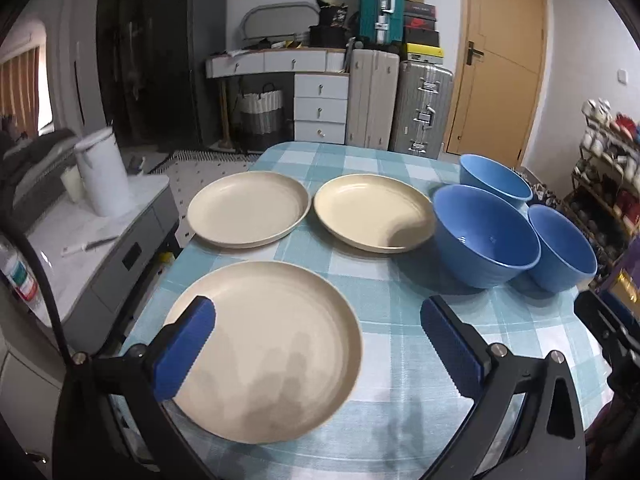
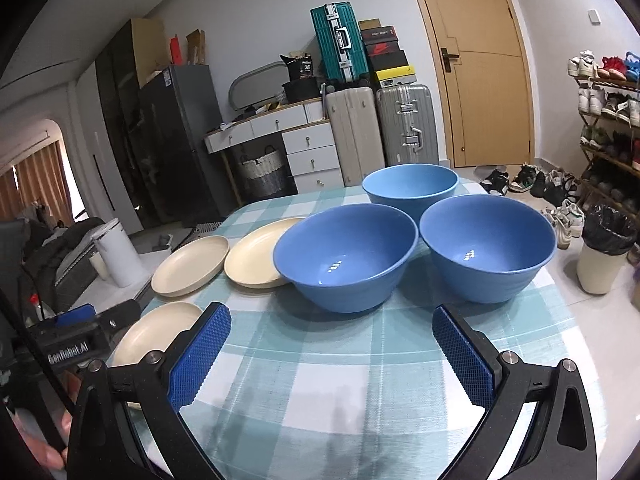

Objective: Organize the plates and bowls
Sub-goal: 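Move both grippers toward the cream plate nearest the left gripper, then close the left gripper on the plate rim while the right gripper grips the opposite rim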

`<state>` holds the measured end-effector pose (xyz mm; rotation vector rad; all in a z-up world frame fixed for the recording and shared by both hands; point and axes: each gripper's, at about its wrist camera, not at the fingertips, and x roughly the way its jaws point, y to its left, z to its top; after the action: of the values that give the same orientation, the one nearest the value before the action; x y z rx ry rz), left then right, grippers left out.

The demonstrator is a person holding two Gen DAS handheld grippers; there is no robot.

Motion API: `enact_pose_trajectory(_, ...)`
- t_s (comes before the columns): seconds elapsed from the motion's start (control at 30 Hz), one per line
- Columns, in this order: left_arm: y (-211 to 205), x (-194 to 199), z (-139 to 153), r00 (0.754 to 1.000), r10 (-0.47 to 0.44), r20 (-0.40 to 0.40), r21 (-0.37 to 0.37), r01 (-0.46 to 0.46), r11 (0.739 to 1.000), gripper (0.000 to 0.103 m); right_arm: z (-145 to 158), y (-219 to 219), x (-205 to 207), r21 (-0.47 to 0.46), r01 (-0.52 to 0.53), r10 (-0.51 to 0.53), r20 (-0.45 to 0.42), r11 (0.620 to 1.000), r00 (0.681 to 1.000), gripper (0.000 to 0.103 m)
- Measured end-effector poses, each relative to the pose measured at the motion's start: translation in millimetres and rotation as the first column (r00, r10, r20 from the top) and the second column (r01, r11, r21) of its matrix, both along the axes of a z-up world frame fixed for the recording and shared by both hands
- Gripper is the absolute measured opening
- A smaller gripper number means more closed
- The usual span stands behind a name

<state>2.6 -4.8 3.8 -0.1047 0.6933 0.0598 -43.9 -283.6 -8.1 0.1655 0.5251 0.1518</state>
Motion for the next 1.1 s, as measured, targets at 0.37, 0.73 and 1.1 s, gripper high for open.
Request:
enact_pose_trajectory(0.37, 108, 15, -5, 0.917, 0.392, -0.076, -0.012, -0.394, 0.919, 0.103, 21, 24, -9, 0.145, -0.148, 0.136, 0.089, 0.978, 0.987, 0.103)
enact_pose_trajectory(0.73, 163, 81, -9, 0.915, 0.341, -0.216, -0.005, -0.35, 0.937, 0.103, 96, 114, 53, 0.009, -0.258, 0.258, 0.018, 0.966, 0.966, 0.103)
enact_pose_trajectory(1.1, 202, 168, -41, 0.879, 0.261, -0.399, -0.039, -0.301, 0.953, 0.103, 85, 256, 232, -0.256, -0.505, 0.416, -0.331, 0.824, 0.847, 0.103)
